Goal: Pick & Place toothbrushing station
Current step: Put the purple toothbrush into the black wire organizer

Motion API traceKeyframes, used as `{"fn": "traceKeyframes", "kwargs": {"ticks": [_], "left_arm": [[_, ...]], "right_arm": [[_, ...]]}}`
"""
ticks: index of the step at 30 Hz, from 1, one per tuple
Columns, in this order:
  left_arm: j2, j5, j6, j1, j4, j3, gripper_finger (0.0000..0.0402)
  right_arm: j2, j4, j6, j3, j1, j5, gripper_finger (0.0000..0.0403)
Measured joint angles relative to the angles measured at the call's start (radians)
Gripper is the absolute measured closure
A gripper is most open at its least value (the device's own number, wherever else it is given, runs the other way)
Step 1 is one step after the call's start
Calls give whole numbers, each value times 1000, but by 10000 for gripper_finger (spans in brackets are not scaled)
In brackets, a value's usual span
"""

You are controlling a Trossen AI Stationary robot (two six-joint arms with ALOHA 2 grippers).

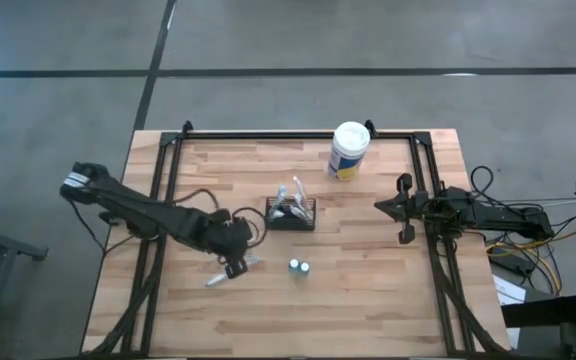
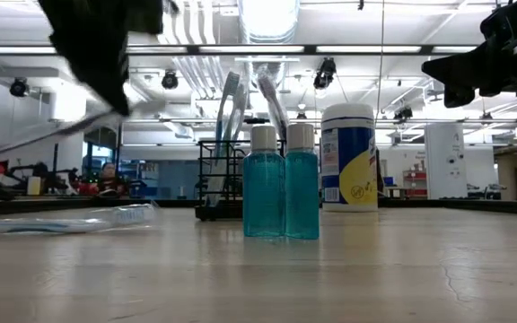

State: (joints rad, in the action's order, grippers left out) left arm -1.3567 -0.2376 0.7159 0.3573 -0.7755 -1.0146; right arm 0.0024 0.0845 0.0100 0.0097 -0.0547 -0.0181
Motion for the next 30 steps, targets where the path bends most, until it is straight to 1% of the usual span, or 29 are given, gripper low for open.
{"fn": "traceKeyframes", "kwargs": {"ticks": [3, 5, 7, 10, 12, 15, 17, 19, 24, 27, 29, 30], "left_arm": [[101, -96, -159, 26, 63, 8, 389], [175, -115, -283, 31, 127, 7, 389], [244, -118, -414, 31, 185, 7, 389], [332, -114, -659, 30, 265, 7, 389], [381, -84, -804, 20, 317, 7, 389], [449, -30, -942, -29, 376, 7, 389], [500, 58, -1003, -86, 405, 8, 389], [556, 186, -1035, -163, 445, 16, 389], [690, 516, -1048, -417, 515, 101, 389], [730, 696, -969, -591, 563, 189, 389], [742, 800, -879, -685, 660, 262, 389], [747, 834, -828, -721, 721, 297, 389]], "right_arm": [[0, 0, 0, 0, 0, 0, 394], [0, 0, -1, 0, 0, 0, 394], [0, 1, -2, 0, 0, 0, 394], [0, 1, -2, 0, 0, 0, 394], [0, 1, -2, 0, 0, 0, 394], [0, 2, -3, 0, 0, 0, 394], [0, 4, -7, 0, 0, 0, 394], [0, 4, -11, 0, 0, 0, 394], [0, 4, -28, 0, 0, 0, 394], [0, 4, -29, 0, 0, 0, 394], [0, 5, -32, 0, 0, 0, 394], [0, 5, -34, 0, 0, 0, 394]]}}
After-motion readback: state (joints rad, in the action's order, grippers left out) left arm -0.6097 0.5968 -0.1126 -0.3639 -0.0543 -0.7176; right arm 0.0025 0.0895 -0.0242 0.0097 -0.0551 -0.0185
